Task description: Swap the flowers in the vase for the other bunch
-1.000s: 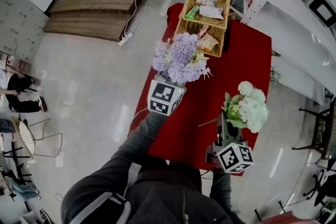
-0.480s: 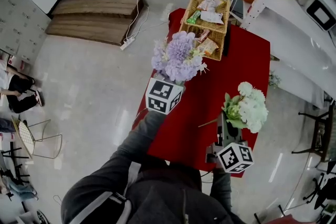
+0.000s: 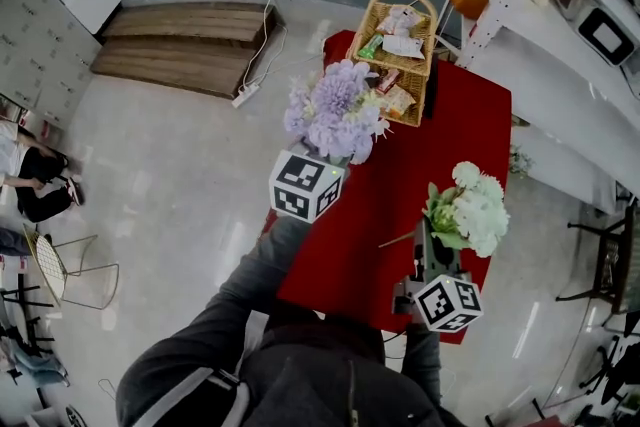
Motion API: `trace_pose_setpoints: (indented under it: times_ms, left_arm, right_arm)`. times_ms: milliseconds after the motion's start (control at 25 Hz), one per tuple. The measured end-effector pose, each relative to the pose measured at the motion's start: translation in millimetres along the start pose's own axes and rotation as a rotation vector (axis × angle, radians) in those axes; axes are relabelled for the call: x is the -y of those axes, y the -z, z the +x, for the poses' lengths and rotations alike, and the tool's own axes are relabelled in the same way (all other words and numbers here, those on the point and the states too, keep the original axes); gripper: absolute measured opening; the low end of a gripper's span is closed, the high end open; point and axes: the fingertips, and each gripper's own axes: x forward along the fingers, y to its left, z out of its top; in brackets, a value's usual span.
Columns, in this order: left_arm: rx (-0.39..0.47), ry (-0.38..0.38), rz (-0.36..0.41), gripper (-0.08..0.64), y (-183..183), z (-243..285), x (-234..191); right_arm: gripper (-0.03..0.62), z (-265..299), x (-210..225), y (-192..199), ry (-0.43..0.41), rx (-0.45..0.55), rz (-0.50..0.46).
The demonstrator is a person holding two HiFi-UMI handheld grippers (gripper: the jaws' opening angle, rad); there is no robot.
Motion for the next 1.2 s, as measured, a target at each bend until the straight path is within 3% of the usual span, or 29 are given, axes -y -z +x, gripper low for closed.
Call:
trace_pose_setpoints:
  times_ms: [400, 600, 880, 1200]
  left_arm:
    - [0.079, 0.093, -0.054, 0.044, -55.9, -32.5, 3.1]
    - [0.072, 0.153, -0.044, 0.044, -66.5, -48.6, 9.1]
    - [0.028, 0.197, -0.001, 0.046, -59.1, -74.1, 12.4]
    - [-0.008, 0.214, -0.068, 0.048, -18.8, -104.0, 10.9]
  right_arm:
    - [0.074, -2.5, -10.5, -0.1, -0.01, 0.011, -0.007]
    - [0.074, -2.5, -17.2, -1.2, -0.017, 0.019, -0.019]
    - [0.074, -3.7, -26.7, -0.8, -0.022, 0.024, -0.034]
    - [0.074, -6.5, -35.2, 6.3, -0.016, 0.026, -0.03]
